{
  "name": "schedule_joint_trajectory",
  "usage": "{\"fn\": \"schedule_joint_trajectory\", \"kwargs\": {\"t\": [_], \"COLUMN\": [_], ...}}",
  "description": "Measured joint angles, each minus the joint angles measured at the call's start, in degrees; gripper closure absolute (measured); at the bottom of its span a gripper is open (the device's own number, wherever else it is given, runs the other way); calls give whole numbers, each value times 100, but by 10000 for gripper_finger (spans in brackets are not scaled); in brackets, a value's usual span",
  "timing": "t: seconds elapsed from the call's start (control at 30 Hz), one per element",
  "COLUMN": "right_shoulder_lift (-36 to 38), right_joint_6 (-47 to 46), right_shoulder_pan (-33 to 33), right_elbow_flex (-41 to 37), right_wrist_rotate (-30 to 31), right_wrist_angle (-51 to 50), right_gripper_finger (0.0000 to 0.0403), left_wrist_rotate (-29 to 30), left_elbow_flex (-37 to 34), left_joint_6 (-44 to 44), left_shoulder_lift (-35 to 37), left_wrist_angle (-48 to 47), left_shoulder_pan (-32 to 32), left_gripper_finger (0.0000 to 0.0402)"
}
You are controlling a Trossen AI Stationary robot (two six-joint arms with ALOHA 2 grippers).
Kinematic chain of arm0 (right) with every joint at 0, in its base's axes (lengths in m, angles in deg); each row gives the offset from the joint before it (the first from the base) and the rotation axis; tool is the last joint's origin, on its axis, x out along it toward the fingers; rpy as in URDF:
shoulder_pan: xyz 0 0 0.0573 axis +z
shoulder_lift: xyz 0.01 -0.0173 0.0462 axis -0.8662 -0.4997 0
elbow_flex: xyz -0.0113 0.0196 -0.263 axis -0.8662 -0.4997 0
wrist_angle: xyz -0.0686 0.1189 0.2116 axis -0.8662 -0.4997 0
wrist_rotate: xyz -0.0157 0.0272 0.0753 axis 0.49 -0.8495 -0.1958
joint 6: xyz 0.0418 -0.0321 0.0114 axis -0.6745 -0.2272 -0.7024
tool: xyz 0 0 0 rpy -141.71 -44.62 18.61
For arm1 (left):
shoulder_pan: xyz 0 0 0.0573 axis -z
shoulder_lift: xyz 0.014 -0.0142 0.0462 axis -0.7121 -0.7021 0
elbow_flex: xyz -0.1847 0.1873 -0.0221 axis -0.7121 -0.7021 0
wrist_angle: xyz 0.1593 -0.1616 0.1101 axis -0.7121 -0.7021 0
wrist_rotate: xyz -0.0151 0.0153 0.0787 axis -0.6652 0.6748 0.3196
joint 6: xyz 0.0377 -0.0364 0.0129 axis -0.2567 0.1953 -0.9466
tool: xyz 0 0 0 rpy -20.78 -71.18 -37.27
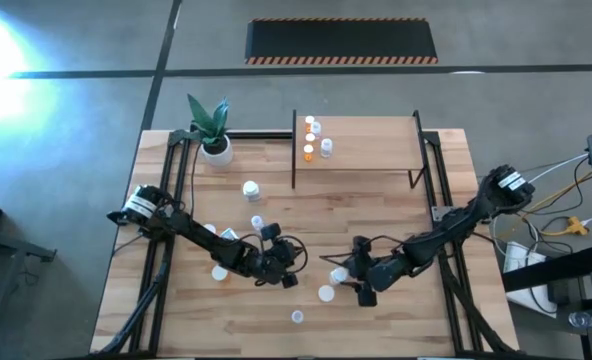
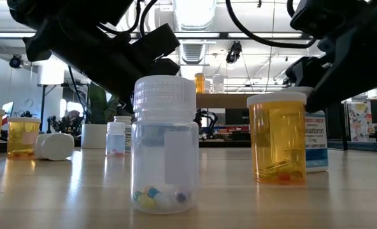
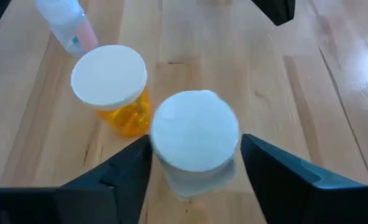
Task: Pick and place medicine bottles onto shelf by color
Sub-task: Put the white pill bottle on the shelf
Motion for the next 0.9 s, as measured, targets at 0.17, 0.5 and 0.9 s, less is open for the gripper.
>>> {"fn": "schedule_joint_trajectory", "kwargs": {"t": [0.17, 0.5, 0.9], "right_shoulder_lift": [-17, 978, 2868], "right_joint_6": [167, 200, 2514], "right_shoulder_pan": [0, -149, -3912], "right_elbow_flex": [64, 531, 1891], "right_wrist_rotate": [-40, 718, 470], "right_wrist_angle": [1, -1127, -3846], "right_gripper_finger": [239, 257, 263], "left_wrist_rotate": [-5, -4, 3], "left_elbow_flex": [0, 0, 0], "left_joint_6": [0, 0, -151], "left_shoulder_lift": [0, 0, 0], "left_wrist_angle": [7, 10, 65], "left_shoulder_pan": [0, 0, -10], "left_gripper_finger": [398, 398, 398]}}
